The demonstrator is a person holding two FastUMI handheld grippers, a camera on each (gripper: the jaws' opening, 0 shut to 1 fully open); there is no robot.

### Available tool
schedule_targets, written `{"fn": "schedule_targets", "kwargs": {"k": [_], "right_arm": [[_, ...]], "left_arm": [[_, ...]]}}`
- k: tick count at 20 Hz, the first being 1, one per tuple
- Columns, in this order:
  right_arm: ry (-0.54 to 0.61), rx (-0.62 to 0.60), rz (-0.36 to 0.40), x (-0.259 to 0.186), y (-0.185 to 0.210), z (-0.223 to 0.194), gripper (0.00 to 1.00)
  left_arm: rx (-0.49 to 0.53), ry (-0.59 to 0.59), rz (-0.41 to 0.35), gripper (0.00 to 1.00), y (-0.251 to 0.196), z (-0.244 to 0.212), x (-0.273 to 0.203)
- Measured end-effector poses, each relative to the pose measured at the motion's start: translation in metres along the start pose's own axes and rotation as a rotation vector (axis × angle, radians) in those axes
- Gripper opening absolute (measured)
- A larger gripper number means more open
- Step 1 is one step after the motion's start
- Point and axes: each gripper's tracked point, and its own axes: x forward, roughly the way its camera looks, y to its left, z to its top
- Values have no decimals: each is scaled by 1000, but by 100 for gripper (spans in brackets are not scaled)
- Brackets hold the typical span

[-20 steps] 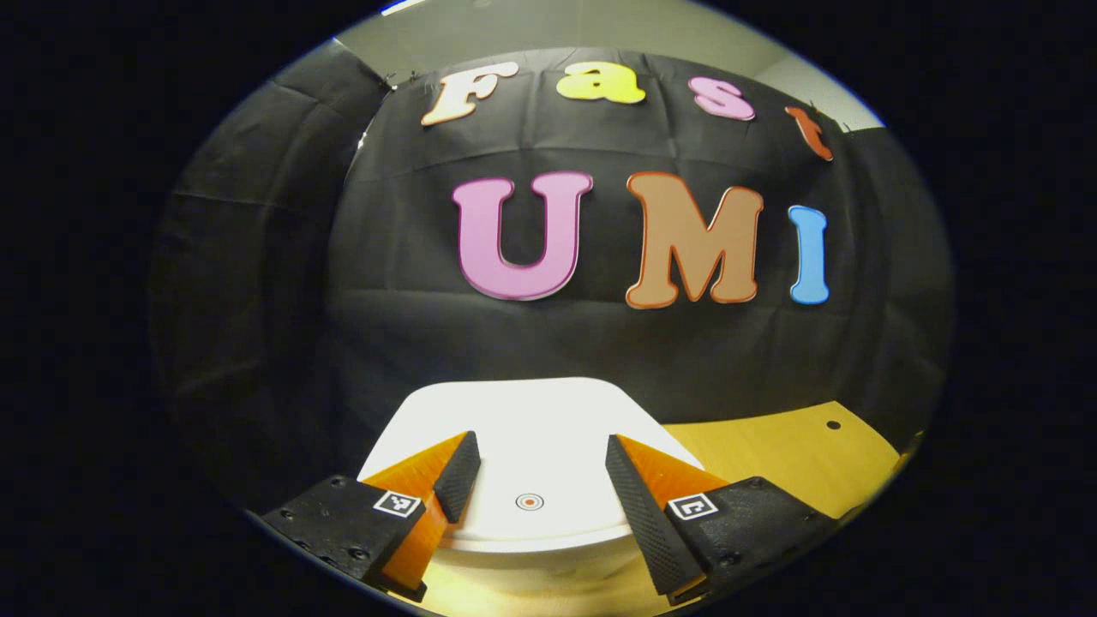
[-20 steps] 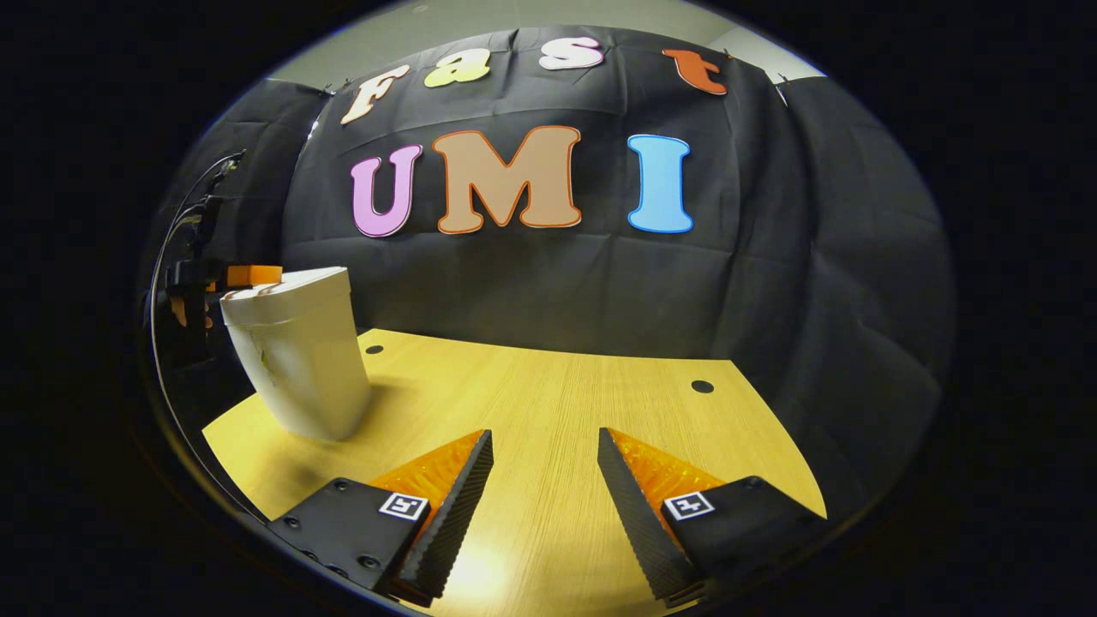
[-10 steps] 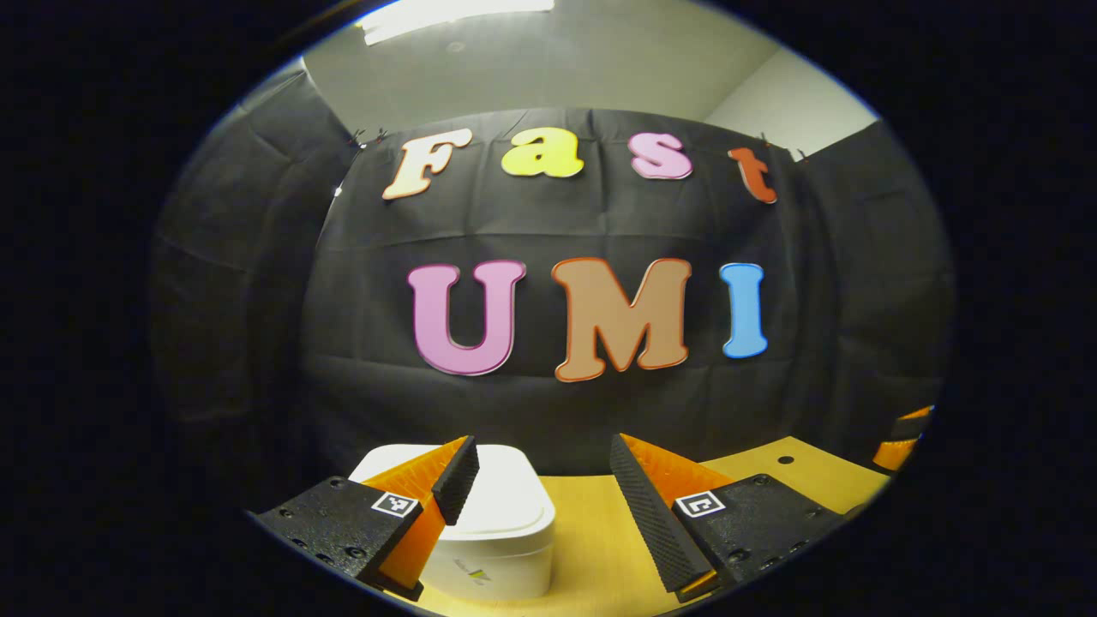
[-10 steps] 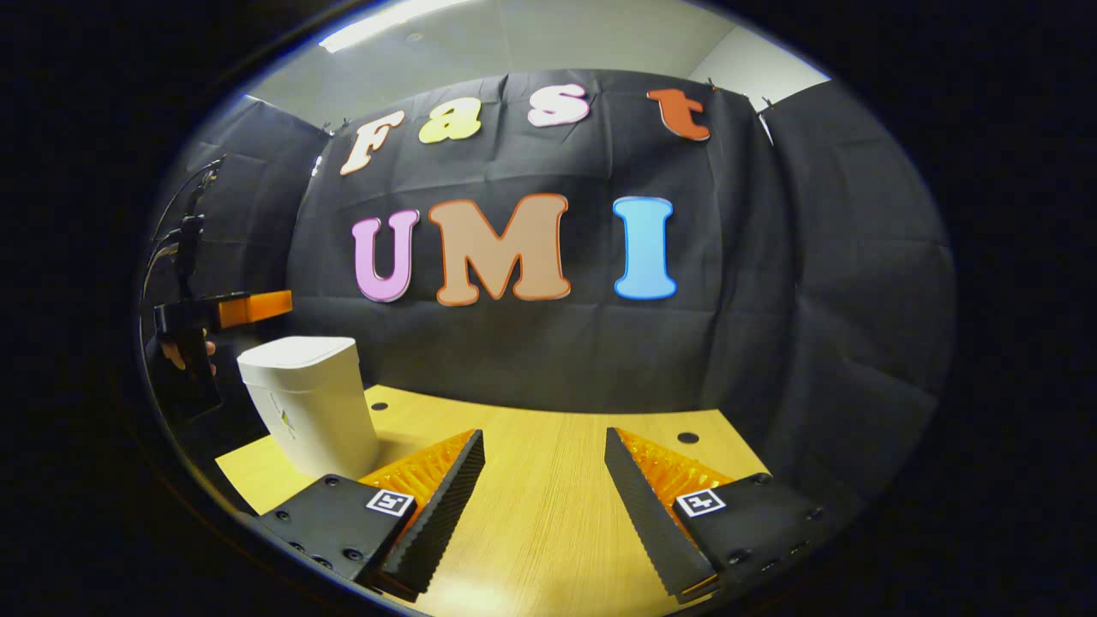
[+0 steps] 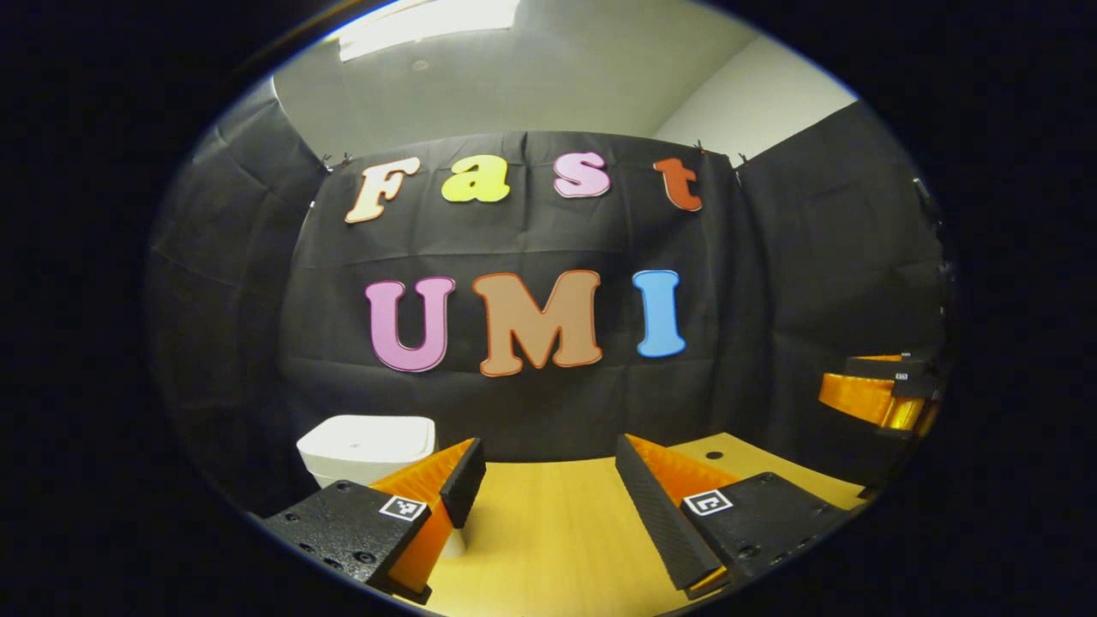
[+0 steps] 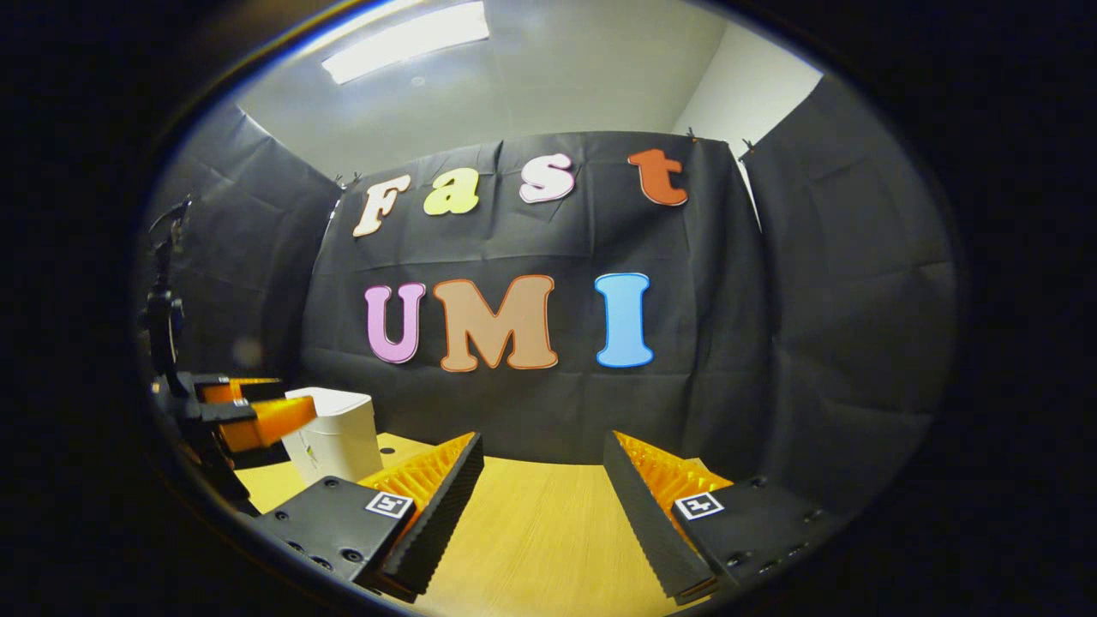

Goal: Press the lid of the desktop garbage bin to open it, pick up the crumpled paper on the desktop and throw it into the bin, then pick up the pop can on the desktop and drop it into the bin, and finally close the garbage bin lid.

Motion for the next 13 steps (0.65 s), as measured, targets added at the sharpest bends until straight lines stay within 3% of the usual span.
{"fn": "schedule_targets", "kwargs": {"k": [1, 3, 6, 12, 13], "right_arm": [[-3, 16, -13, -6, 1, 1, 92], [-32, 26, -40, -18, 6, 2, 95], [-41, 41, -113, -28, 7, -9, 94], [-7, 24, -148, -27, 17, -19, 95], [-3, 25, -154, -27, 17, -18, 95]], "left_arm": [[-21, 5, -22, 94, -6, -3, -4], [-52, -5, -50, 93, -11, -2, -13], [-74, -54, -47, 93, -2, 6, -24], [-123, -57, -83, 99, 4, 4, -19], [-130, -54, -78, 96, 7, 5, -18]]}}
